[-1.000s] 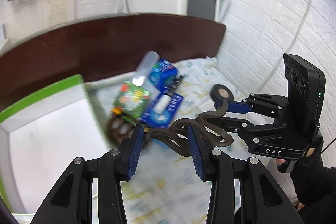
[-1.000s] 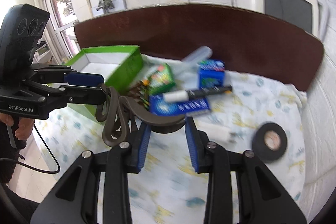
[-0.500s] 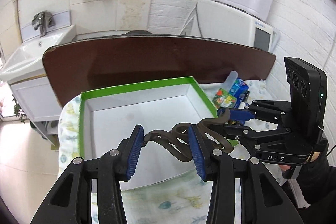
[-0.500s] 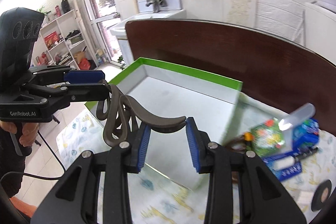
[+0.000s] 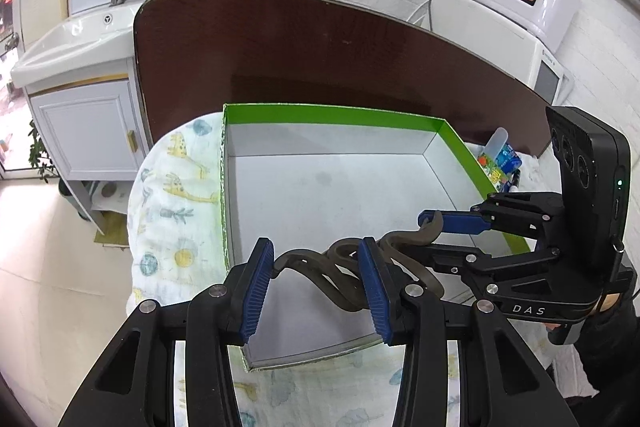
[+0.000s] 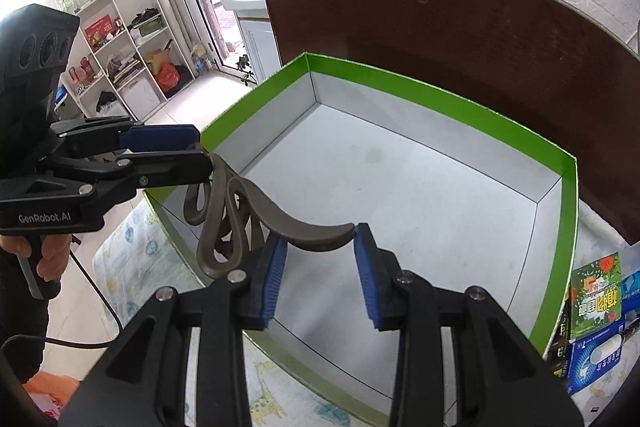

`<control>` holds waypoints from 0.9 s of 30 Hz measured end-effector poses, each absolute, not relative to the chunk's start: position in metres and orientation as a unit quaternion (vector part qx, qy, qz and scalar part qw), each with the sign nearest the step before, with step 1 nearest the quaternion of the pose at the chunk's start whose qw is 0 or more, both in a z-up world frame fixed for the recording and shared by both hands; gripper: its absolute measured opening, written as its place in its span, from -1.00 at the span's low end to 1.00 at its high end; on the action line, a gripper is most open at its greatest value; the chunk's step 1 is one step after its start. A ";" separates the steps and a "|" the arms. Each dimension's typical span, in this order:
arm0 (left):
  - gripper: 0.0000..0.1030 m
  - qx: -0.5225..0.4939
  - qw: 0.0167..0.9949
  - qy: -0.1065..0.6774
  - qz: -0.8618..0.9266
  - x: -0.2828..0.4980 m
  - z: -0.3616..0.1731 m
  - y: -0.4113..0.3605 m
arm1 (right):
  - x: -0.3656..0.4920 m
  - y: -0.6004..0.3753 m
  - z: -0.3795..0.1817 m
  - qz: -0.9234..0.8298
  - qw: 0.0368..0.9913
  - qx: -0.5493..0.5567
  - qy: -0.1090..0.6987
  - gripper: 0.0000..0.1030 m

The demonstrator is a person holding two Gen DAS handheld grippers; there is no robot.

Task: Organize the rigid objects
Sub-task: 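Carry the claw clips with the right tool into the green box and release, then withdraw the right tool from the box toward the brown comb clip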

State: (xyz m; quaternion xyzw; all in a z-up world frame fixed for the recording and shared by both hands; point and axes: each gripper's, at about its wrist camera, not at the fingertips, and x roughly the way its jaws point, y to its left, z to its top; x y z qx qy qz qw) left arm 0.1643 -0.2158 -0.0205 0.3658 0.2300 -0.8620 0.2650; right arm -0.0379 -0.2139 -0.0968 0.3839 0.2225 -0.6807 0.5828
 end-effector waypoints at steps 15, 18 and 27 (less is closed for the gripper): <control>-0.13 0.412 0.299 0.215 -0.834 0.158 -0.034 -0.203 | -0.040 -0.204 -0.103 -0.678 0.571 0.406 0.223 -0.30; -0.05 0.398 0.307 0.216 -0.837 0.155 -0.024 -0.195 | -0.043 -0.187 -0.092 -0.692 0.568 0.398 0.201 -0.29; 0.16 0.362 0.260 0.171 -0.879 0.098 0.017 -0.143 | -0.065 -0.076 -0.066 -0.770 0.497 0.377 0.131 -0.29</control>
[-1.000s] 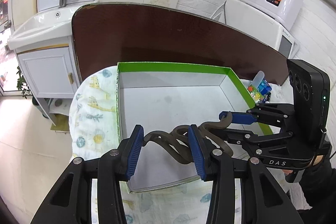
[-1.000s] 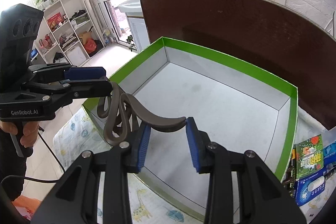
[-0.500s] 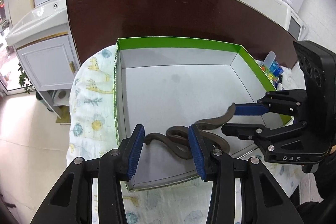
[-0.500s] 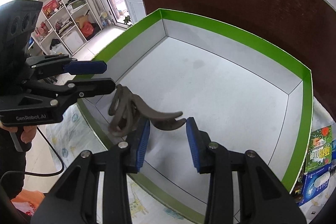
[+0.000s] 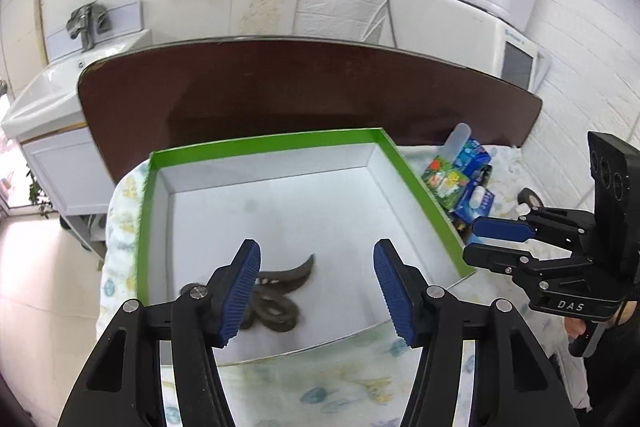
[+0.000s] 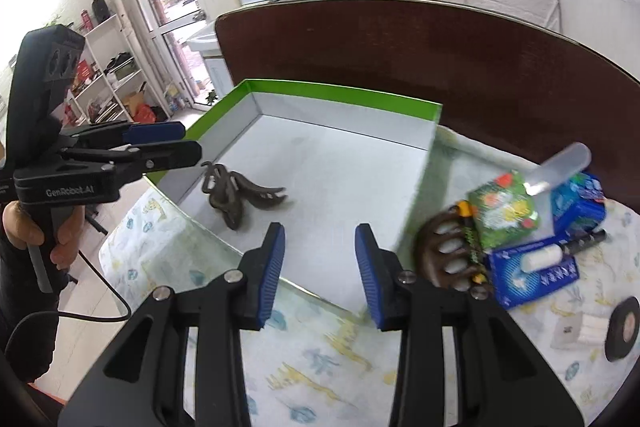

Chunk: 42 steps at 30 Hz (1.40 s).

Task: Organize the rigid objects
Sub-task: 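Withdraw the right tool from the box toward the brown comb clip, then close the right tool on the brown comb-shaped clip and lift it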

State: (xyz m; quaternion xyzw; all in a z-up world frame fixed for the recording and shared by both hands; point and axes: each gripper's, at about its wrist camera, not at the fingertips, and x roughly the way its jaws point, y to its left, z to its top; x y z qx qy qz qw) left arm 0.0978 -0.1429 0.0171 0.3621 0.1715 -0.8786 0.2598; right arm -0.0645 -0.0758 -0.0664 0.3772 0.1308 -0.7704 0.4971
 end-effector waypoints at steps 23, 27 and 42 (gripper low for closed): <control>0.16 0.453 0.188 0.114 -0.864 -0.085 -0.024 -0.045 | -0.130 0.050 -0.122 -0.798 0.406 0.442 0.057 -0.29; 0.16 0.461 0.241 0.122 -0.845 -0.102 -0.029 -0.075 | -0.126 0.047 -0.123 -0.784 0.423 0.455 0.016 -0.31; 0.04 0.534 0.244 0.157 -0.794 -0.129 -0.052 -0.119 | -0.148 0.013 -0.158 -0.732 0.373 0.542 -0.177 -0.53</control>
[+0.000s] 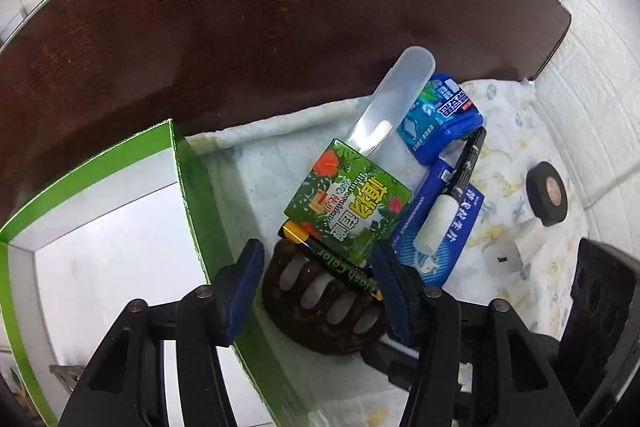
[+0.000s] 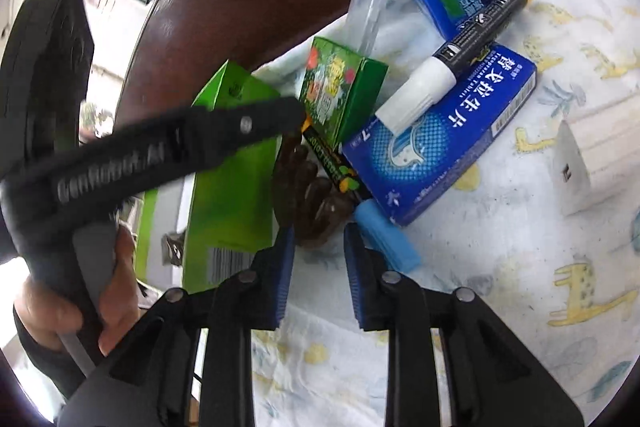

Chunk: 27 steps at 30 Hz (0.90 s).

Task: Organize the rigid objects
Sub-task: 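Close the right tool on the brown comb-shaped clip and lift it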

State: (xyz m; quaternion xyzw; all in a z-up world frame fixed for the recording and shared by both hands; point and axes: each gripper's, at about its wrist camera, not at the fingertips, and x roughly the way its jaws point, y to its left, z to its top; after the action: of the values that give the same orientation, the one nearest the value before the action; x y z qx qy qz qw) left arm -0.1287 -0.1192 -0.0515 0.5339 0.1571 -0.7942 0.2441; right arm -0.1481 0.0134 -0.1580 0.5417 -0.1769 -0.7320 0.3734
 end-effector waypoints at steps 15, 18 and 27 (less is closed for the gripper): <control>0.02 0.539 0.244 0.168 -0.788 -0.125 -0.052 -0.114 | -0.145 0.048 -0.143 -0.733 0.364 0.552 -0.159 -0.87; 0.02 0.537 0.252 0.192 -0.782 -0.130 -0.050 -0.127 | -0.132 0.032 -0.145 -0.702 0.393 0.563 -0.188 -0.86; 0.02 0.526 0.234 0.212 -0.790 -0.114 -0.047 -0.125 | -0.122 0.006 -0.183 -0.675 0.345 0.600 -0.256 -0.53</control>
State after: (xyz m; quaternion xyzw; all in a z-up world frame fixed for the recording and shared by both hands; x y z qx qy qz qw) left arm -0.1144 -0.1251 -0.0467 0.5262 0.2116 -0.7897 0.2340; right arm -0.1222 0.0060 -0.1834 0.6001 -0.2560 -0.6749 0.3448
